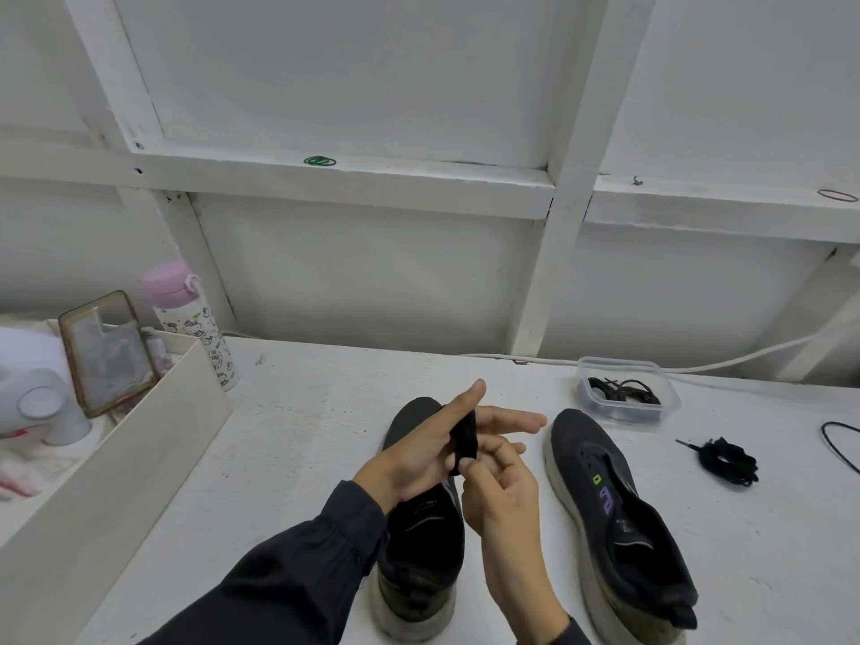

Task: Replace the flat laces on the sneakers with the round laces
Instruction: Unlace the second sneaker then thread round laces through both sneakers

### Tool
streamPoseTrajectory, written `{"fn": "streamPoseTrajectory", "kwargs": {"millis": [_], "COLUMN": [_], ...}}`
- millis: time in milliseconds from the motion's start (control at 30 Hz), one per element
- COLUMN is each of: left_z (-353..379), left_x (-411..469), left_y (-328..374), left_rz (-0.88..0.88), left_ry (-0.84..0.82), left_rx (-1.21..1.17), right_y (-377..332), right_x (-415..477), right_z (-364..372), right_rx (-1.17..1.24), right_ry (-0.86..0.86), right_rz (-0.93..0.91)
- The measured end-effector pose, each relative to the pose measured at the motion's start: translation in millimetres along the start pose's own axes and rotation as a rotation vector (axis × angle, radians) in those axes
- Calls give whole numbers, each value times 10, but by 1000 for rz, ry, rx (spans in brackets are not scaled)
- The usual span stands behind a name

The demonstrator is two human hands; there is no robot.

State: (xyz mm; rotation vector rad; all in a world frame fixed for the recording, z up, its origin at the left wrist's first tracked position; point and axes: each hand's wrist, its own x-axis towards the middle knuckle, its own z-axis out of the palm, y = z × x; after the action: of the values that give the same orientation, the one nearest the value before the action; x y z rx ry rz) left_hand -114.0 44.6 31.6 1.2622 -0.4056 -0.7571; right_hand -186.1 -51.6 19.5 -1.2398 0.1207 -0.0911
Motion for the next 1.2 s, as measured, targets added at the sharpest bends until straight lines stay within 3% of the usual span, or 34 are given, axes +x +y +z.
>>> {"fn": "streamPoseTrajectory", "kwargs": {"millis": [133, 300, 500, 667, 967, 1200], "left_z": [7, 67, 47, 16, 12, 4], "left_x": [3, -22, -16, -3, 3, 1], "left_y": [-48, -15, 5, -26, -70, -60], "left_rz": [28, 41, 126, 160, 138, 116], "left_ry": [44, 72, 40, 28, 98, 91], "left_rx": [-15, -74, -153, -181, -169, -197], "right_y": [7, 208, 289, 248, 212, 115], "right_x": [17, 19, 13, 20, 45, 46], "right_z": [-56, -106, -100, -66, -49, -77], "right_rx": [-126, -534, -646, -595, -414, -127], "right_ry": [-40, 59, 172, 153, 91, -65], "right_rz": [-21, -316, -542, -519, -304, -134]}}
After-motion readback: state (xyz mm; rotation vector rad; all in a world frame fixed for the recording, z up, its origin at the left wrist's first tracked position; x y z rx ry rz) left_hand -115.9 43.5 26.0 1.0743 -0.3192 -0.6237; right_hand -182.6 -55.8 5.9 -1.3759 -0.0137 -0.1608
